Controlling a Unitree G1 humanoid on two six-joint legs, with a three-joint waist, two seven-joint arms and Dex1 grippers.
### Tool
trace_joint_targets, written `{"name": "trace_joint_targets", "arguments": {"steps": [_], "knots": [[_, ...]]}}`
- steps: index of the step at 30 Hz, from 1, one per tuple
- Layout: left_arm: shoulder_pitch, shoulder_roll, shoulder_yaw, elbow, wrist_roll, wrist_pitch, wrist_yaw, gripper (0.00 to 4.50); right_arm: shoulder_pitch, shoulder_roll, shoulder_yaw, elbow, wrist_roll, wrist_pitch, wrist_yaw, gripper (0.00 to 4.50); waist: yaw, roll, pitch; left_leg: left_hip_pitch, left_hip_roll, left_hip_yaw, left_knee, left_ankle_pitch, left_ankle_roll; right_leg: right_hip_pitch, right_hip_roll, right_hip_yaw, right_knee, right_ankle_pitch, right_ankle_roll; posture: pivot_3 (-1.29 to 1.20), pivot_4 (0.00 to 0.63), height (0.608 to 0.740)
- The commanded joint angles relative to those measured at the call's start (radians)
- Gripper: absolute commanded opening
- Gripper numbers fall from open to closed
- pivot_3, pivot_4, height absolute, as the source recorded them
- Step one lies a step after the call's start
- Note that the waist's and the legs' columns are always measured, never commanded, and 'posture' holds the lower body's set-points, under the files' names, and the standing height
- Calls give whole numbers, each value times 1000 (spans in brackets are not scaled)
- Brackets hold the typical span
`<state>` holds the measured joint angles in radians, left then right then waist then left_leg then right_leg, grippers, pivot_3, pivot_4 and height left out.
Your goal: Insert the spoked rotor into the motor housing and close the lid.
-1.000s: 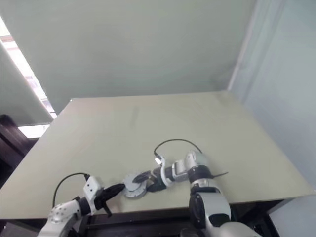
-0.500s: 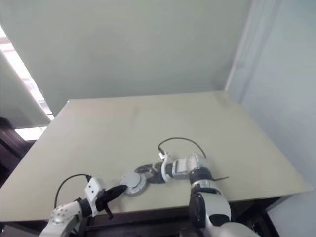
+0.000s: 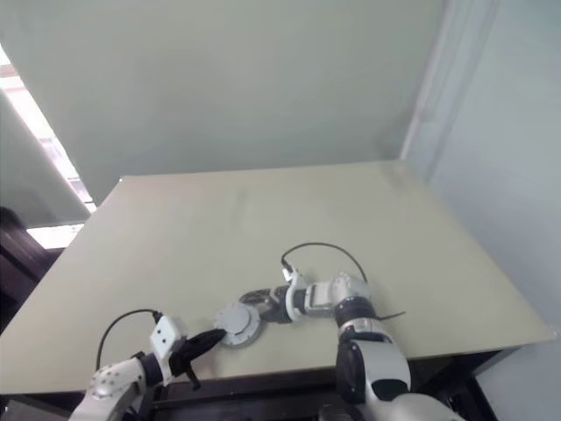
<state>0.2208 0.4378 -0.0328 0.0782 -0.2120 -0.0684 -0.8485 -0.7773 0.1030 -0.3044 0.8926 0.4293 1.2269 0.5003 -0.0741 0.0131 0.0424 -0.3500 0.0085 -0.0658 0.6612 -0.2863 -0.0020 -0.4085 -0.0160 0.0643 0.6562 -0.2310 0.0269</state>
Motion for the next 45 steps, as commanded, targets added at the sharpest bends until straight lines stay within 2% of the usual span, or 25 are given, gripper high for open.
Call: {"name": "trace_joint_targets", "arguments": {"steps": [1,12,18,23,38,45], "knots": [[-4,-3,-27,-7,10,15,2,0,-4,32,12,-13,32,27,9,4483,0,0,0,0,0,0,0,0,0,0,0,0,0,0,0,0,0,740],[0,3,-24,-13,10,17,4,0,5,38,44,-15,26,55,24,4483,-8,0,0,0,1,0,0,0,0,0,1,0,0,0,0,0,0,740],[-2,4,-24,-11,10,18,3,0,18,26,112,-31,17,88,52,2598,-8,0,0,-1,1,0,0,0,0,-1,1,0,0,0,0,0,0,740],[-3,4,-22,-9,10,17,3,0,27,22,134,-47,15,98,66,1431,-8,2,0,0,1,0,0,0,0,-1,1,0,0,0,0,0,0,740],[-2,-12,-6,-11,-10,13,4,0,73,6,214,-107,-5,91,117,1348,-8,4,0,2,1,0,0,0,0,0,1,0,0,0,0,0,0,740],[-7,-19,18,-24,-12,52,18,0,75,7,211,-106,-7,87,110,1348,-8,4,0,2,1,0,0,0,0,0,1,0,0,0,0,0,0,740]]}}
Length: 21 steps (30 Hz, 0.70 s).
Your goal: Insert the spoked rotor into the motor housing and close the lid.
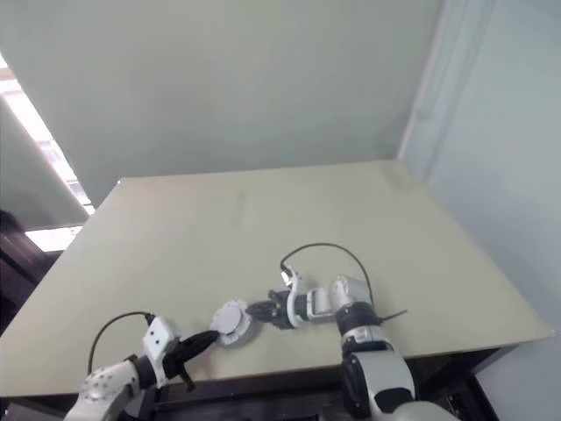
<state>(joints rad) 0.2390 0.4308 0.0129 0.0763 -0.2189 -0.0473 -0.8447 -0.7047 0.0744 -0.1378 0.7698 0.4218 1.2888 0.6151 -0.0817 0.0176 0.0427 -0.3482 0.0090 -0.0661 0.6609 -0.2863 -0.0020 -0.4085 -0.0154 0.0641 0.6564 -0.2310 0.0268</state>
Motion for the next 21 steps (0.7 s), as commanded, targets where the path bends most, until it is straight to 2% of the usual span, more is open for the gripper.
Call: {"name": "trace_joint_targets", "arguments": {"steps": [1,4,6,12,15,17,21], "knots": [[-22,1,-30,-41,-5,86,16,0,1,36,43,19,-1,24,-7,1348,0,0,0,0,0,0,0,0,0,0,0,0,0,0,0,0,0,740],[-3,28,-27,-114,-37,272,36,638,0,37,39,25,-2,22,-14,1348,-4,0,0,2,0,0,0,0,0,0,0,0,0,0,0,0,0,740],[10,35,-15,-159,-72,344,43,1309,1,37,38,25,-1,24,-17,1348,-14,0,0,3,0,0,-1,0,0,1,0,0,0,0,0,0,0,740],[38,26,81,-204,-157,397,72,3362,-2,43,17,38,2,25,-37,1348,-23,-1,0,2,0,1,-5,0,0,0,0,1,-1,0,0,0,0,740],[61,-9,175,-252,-273,457,104,4399,-5,47,-4,52,14,29,-40,1348,-32,-3,0,2,1,1,-9,0,0,-1,1,1,-2,0,0,0,0,740],[82,-7,241,-304,-378,581,139,4399,-8,51,-27,68,26,31,-46,1348,-40,-7,1,2,2,0,-10,0,0,-2,1,1,-2,0,0,0,0,740],[107,-24,355,-369,-557,722,207,4399,-7,66,-88,92,58,30,-64,1348,-45,-8,1,2,3,-1,-12,0,0,-2,2,0,-2,-1,-1,0,0,740]]}}
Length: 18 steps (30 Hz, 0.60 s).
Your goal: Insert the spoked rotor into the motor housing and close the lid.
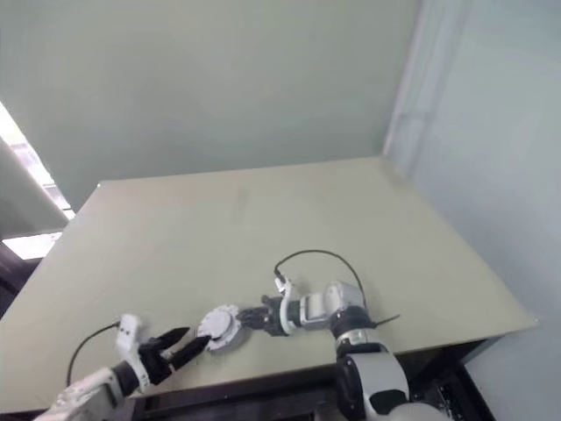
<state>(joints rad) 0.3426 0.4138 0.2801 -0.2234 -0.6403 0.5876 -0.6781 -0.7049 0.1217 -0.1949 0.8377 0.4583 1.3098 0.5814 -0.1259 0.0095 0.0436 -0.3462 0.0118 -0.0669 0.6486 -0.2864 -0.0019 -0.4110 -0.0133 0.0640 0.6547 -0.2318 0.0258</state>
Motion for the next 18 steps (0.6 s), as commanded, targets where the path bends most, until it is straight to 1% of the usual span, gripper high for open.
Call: {"name": "trace_joint_targets", "arguments": {"steps": [1,4,11,14,18], "knots": [[8,-15,107,-74,-166,103,52,4399,-6,22,-41,28,28,6,-32,1348,-1,-1,1,0,0,0,0,0,0,0,0,0,0,0,0,0,0,740],[19,-47,160,-78,-267,160,98,4399,-1,30,-53,28,38,-2,-31,1348,-3,-2,1,0,0,1,0,0,0,0,0,0,0,0,0,0,0,740],[6,-138,239,-66,-431,194,219,4399,5,47,-98,10,85,-13,-17,1348,-3,-6,2,0,0,0,0,0,0,0,0,0,-1,0,0,0,0,740],[1,-159,258,-64,-483,193,256,4399,7,50,-108,-3,100,-9,-18,1348,-3,-8,4,-1,0,0,0,0,0,0,0,0,-1,0,0,0,0,740],[16,-171,255,-53,-499,185,276,4399,5,51,-120,-9,109,-9,-30,1348,-2,-8,4,-2,-1,0,0,0,0,-1,0,0,-2,0,0,0,0,740]]}}
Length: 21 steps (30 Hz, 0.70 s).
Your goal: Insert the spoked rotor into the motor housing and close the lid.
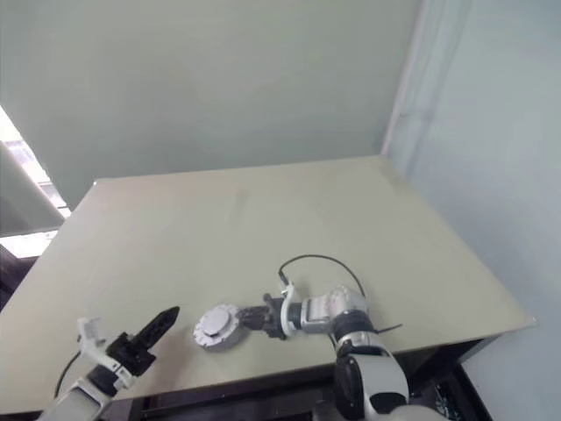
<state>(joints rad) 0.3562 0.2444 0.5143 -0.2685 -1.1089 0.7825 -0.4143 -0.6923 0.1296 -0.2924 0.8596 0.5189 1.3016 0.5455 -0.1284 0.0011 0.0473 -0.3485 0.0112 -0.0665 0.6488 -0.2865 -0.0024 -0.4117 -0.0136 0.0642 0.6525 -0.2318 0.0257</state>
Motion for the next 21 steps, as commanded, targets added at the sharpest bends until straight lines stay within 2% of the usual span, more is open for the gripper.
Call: {"name": "trace_joint_targets", "arguments": {"steps": [1,11,17,21], "knots": [[2,-4,22,-5,-36,-13,17,4399,-8,44,-27,-30,51,-2,1,1348,0,0,0,-1,0,0,0,0,0,-1,0,0,0,0,0,0,0,740],[8,-62,52,5,-121,-50,66,4399,-25,79,-119,-72,151,-1,-10,1348,6,-1,0,-12,-1,0,2,0,0,-9,0,0,0,0,0,0,0,740],[11,-91,47,16,-168,-66,92,4399,-23,88,-122,-105,188,16,-23,1348,6,-1,0,-13,-1,1,2,0,0,-10,0,1,0,0,0,0,0,740],[-27,-153,23,-3,-241,-84,125,4399,-20,96,-104,-144,205,32,-25,1348,8,-1,0,-13,-1,1,3,0,0,-10,0,1,0,0,0,0,0,740]]}}
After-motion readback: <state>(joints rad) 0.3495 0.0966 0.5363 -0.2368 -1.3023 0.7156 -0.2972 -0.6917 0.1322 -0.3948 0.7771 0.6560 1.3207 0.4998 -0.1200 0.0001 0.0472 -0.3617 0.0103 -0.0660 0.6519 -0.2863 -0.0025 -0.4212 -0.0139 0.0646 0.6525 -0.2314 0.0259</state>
